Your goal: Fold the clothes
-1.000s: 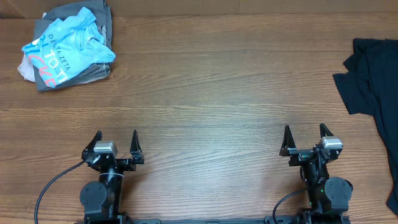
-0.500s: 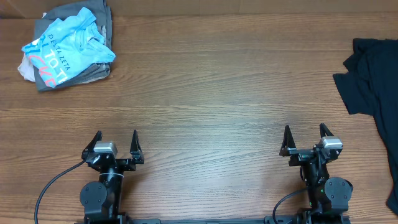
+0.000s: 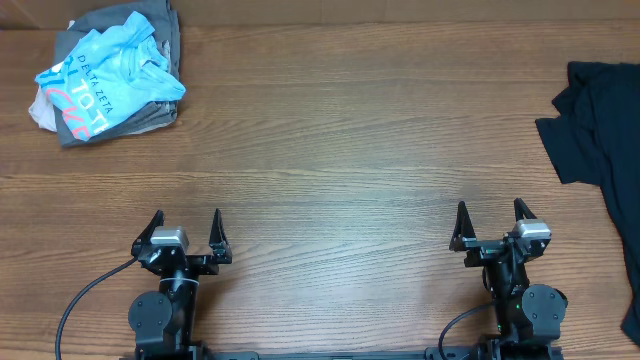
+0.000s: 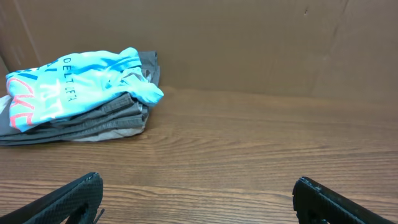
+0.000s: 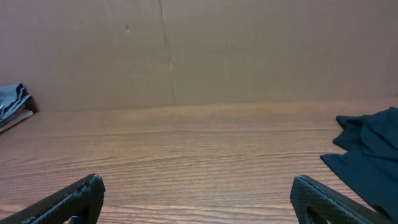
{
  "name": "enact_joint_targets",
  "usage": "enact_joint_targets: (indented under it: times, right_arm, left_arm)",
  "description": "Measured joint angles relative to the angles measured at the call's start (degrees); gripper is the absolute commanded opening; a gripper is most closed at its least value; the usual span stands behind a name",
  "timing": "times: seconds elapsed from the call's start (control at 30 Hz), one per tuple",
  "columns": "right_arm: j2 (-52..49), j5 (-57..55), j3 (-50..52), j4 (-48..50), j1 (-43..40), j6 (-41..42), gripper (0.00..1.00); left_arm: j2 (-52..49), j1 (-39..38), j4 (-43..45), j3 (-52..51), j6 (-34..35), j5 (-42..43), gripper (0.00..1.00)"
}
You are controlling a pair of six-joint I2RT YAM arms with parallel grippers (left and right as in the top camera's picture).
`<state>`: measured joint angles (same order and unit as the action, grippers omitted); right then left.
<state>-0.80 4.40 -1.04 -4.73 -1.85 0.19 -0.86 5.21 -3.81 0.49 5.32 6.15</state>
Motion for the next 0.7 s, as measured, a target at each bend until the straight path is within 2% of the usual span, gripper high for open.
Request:
enact_joint_targets:
  times: [0.13, 0.27, 0.57, 0.7]
  right_arm:
    - [0.0, 0.1, 0.0, 0.9, 0.0, 0.0, 1.00]
    - [0.0, 5.4, 0.0, 8.0, 0.0, 1.7, 1.00]
    - [0.2, 32.2, 0.0, 35.3, 0.0, 10.9, 1.00]
    - [0.2, 41.5, 0.0, 43.4, 0.0, 12.3, 1.00]
  left_arm:
    - [0.0, 0.0, 0.0, 0.0, 0.0, 0.0, 1.00]
    - [0.0, 0.0, 0.0, 0.0, 0.0, 0.0, 1.00]
    - [0.0, 0.0, 0.0, 0.0, 0.0, 0.0, 1.00]
    - [0.0, 0.0, 0.0, 0.0, 0.0, 0.0, 1.00]
